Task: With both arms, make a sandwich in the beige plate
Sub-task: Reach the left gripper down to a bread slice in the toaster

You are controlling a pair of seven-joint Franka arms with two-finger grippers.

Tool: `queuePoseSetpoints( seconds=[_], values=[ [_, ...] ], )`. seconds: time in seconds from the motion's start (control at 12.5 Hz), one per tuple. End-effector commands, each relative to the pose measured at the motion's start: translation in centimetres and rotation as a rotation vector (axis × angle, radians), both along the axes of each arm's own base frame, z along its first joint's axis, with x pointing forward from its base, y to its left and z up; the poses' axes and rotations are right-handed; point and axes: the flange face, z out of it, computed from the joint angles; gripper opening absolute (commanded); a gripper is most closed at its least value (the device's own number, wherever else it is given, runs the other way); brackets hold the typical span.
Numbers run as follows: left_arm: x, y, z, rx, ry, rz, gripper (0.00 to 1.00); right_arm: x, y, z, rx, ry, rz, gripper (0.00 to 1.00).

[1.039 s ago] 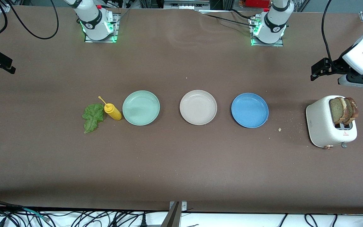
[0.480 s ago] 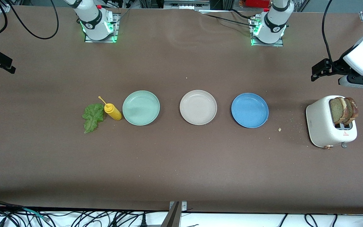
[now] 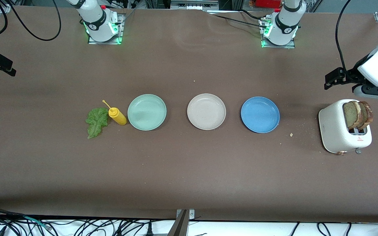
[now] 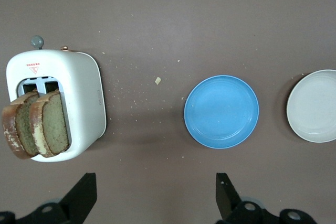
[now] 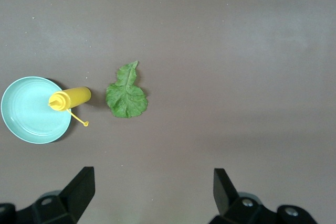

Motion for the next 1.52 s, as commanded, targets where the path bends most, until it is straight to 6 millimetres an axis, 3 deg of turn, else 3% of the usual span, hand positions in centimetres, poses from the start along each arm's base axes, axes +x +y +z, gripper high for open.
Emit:
queuePoseSetpoints(
  seconds=[0.0,0.56,0.64,1.04,1.12,1.28,1.44],
  values=[
    [1.9,2.4,-1.2,0.017,0.016,0.011,1.00,-0.1,-0.2,0.7,-0.007,0.005,0.003,1.00],
    [3.3,8.8,-4.5,0.073,0.031,0.090,1.00,-0.2,-0.2,0.8,-0.007,0.003,0.003,1.00],
    [3.5,10.5,-5.5,0.072,0.046,0.115,1.00,-0.2,-0.2,0.8,-0.007,0.003,0.003,1.00],
    [4.4,12.9,-8.5,0.114,0.043,0.104,1.00,-0.2,-0.3,0.7,-0.007,0.005,0.001,1.00],
    [4.3,14.4,-9.4,0.111,0.031,0.078,1.00,-0.2,-0.3,0.7,-0.006,0.005,0.001,1.00],
    [3.5,15.8,-11.5,0.107,0.024,0.058,1.00,-0.2,-0.2,0.7,-0.007,0.005,0.003,1.00],
    [2.4,15.6,-12.4,0.106,0.018,0.057,1.00,-0.2,-0.2,0.7,-0.007,0.006,0.003,1.00]
  ],
)
